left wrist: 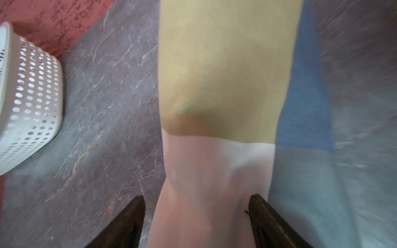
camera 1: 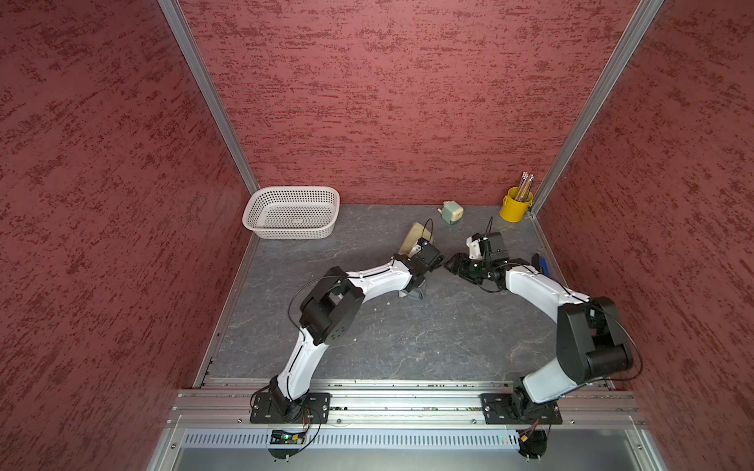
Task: Roll up the pillowcase
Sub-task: Roll the pillowcase at the center of the board, then pick up the pillowcase at the center of the board.
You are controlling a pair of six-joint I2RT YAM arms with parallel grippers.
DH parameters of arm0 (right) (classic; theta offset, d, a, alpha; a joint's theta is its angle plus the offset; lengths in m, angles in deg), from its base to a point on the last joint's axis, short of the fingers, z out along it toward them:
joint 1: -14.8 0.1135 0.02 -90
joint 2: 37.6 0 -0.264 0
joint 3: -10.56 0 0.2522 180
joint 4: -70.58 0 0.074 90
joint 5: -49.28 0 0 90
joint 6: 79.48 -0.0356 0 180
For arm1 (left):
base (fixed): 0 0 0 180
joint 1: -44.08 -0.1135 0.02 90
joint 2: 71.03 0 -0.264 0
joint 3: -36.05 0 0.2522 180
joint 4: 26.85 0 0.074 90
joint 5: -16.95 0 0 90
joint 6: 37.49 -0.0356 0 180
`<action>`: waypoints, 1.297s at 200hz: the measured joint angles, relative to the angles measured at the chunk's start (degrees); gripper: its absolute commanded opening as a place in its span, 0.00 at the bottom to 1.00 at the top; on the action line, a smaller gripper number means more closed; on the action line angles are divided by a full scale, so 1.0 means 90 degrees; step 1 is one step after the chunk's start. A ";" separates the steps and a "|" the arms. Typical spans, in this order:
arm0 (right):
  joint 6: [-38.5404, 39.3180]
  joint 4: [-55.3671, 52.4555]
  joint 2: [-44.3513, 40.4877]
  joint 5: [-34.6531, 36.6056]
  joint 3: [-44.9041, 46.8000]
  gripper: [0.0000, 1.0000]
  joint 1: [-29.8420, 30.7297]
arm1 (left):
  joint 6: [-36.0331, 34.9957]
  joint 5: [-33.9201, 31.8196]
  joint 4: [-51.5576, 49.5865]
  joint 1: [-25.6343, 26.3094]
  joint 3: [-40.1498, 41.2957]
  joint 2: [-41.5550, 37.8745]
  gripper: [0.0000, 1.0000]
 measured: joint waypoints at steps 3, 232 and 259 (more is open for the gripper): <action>0.0015 -0.0019 -0.0046 0.0010 0.0000 0.64 -0.0022 | 0.0005 0.0168 0.0117 -0.0032 0.0121 -0.0158 0.82; -0.0007 0.0262 0.0306 -0.1052 -0.0087 0.66 -0.0141 | 0.1452 0.7958 0.2863 -0.2642 0.0209 0.1229 0.73; -0.0007 0.0262 0.0304 -0.1054 -0.0087 0.67 -0.0141 | 0.1664 0.8072 0.3121 -0.2458 0.0250 0.1360 0.47</action>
